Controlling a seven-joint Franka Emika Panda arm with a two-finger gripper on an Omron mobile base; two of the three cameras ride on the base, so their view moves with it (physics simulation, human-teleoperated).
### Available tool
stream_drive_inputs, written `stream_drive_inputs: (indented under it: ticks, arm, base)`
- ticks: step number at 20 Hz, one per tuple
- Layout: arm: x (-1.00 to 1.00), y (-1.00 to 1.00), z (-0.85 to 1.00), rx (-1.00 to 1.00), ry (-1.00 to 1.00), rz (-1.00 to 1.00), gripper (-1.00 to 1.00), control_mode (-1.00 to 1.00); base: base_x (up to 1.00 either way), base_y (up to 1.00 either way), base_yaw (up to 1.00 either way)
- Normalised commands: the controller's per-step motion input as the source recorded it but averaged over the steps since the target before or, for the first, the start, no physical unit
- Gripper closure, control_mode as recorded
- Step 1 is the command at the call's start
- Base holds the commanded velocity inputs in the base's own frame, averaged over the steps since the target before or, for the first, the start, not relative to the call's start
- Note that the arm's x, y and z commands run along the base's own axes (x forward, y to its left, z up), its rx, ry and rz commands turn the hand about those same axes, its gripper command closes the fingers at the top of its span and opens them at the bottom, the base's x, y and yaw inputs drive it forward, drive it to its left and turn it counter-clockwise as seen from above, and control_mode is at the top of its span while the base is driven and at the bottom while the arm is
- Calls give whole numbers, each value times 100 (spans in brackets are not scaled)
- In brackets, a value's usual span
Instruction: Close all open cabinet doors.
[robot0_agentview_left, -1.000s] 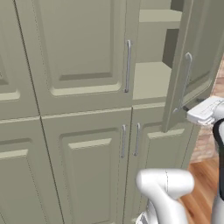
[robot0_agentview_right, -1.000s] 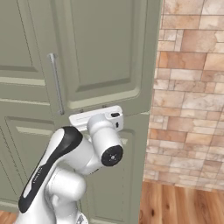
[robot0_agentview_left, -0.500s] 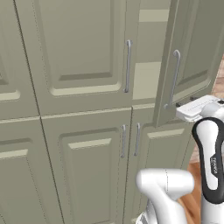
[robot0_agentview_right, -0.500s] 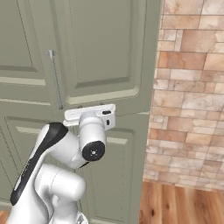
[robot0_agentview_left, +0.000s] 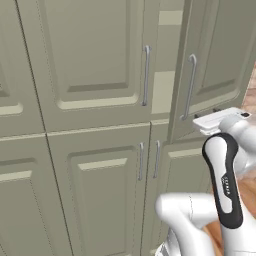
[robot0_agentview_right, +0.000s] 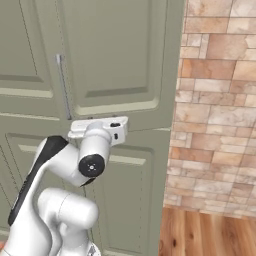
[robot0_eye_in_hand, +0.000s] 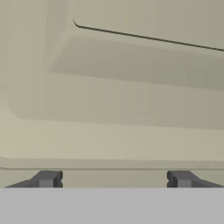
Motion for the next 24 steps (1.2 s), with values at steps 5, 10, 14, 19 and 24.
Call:
stream_drive_inputs:
  ticks: [5,10,14,19,24]
  arm:
    - [22,16,0,0,0,-9,-100,-100]
    - [29,10,0,0,0,-7,-100,-100]
    - [26,0,0,0,0,-1,-100,-100]
    - [19,0,0,0,0,-1,-100,-100]
    - [22,0,0,0,0,-1,-100,-100]
  base:
    - [0,0,0]
    - [0,0,0]
    - [0,0,0]
    - [0,0,0]
    - [0,0,0]
